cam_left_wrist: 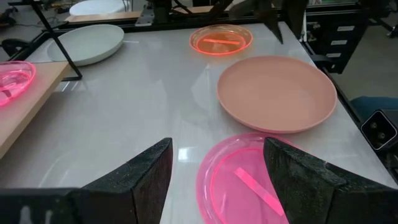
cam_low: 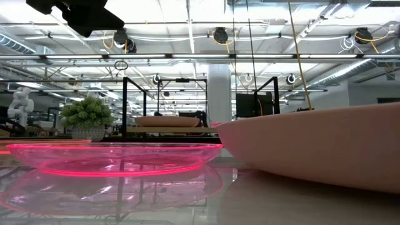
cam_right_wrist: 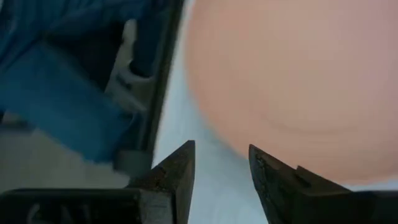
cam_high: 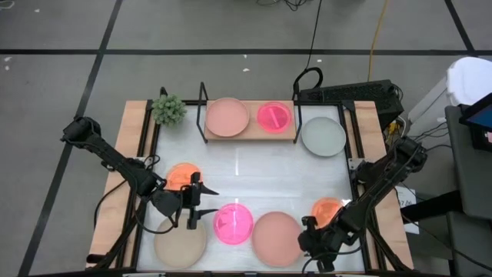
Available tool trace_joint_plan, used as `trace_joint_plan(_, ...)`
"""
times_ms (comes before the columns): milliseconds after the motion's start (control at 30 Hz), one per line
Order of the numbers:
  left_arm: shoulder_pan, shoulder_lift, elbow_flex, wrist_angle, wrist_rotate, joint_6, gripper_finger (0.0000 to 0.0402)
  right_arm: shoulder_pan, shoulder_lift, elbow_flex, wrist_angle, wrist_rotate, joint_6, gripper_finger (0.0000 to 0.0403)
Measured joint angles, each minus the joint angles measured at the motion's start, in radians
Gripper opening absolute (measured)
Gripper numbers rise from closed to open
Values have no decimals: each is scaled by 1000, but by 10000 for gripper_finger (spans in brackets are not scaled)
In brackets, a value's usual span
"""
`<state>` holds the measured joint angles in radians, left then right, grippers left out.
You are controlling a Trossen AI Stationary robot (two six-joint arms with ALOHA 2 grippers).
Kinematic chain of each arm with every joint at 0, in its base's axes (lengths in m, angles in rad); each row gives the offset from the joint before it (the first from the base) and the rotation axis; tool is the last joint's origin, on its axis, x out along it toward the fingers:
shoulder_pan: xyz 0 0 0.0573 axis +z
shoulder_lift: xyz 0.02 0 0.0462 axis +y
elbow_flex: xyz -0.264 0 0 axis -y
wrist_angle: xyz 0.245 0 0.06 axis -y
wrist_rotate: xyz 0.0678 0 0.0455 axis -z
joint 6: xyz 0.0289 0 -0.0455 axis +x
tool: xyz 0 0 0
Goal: Place and stack plates onto a shelf
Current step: Stack the light orange plate on the light orange plate on the shelf
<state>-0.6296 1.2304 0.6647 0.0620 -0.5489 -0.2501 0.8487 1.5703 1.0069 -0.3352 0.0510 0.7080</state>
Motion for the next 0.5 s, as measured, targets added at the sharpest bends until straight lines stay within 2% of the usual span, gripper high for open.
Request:
trace_joint_plan(300, 1, 0, 0, 0, -2, -8, 257, 11, 83, 0, 34, -30, -370, 137)
trace_joint_plan(500, 1, 0, 0, 0, -3, -8, 257, 1, 115, 0, 65, -1, -506, 129)
